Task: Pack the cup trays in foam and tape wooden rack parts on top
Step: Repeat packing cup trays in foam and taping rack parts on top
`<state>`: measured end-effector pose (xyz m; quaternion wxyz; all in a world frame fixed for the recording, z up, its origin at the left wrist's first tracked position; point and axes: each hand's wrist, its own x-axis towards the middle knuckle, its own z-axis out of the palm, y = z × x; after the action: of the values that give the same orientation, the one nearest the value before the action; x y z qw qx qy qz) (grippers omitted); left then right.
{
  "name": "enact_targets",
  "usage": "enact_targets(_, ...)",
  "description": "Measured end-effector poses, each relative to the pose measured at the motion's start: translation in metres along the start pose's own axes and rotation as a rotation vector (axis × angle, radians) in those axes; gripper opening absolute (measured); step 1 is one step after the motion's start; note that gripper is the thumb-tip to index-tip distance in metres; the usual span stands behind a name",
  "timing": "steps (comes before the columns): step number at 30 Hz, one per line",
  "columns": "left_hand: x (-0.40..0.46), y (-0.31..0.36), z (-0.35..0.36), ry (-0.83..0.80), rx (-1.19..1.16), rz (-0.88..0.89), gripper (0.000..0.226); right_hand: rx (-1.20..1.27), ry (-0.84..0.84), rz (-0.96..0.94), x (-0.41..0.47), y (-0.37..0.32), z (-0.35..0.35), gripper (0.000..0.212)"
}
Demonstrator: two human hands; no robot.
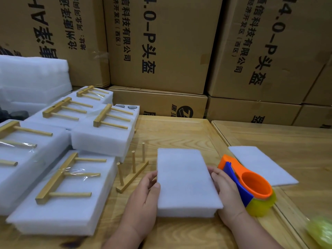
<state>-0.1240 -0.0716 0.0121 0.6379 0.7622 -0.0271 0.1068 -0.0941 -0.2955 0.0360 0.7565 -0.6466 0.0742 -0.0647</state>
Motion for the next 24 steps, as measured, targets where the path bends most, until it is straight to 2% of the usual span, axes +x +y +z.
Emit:
enact_targets(5,-0.0018,0.0015,0.0008,0.026,0.041,0.011,0.036,-0.021,0.010,0.009,0.0002,0.0003,-0.0006,0.027)
enact_targets(24,-0.0007,0.0060,0.0048,0.069,0.074,0.001,0.032,-0.024,0.035,0.062,0.0071,0.0025,0.0012,0.028)
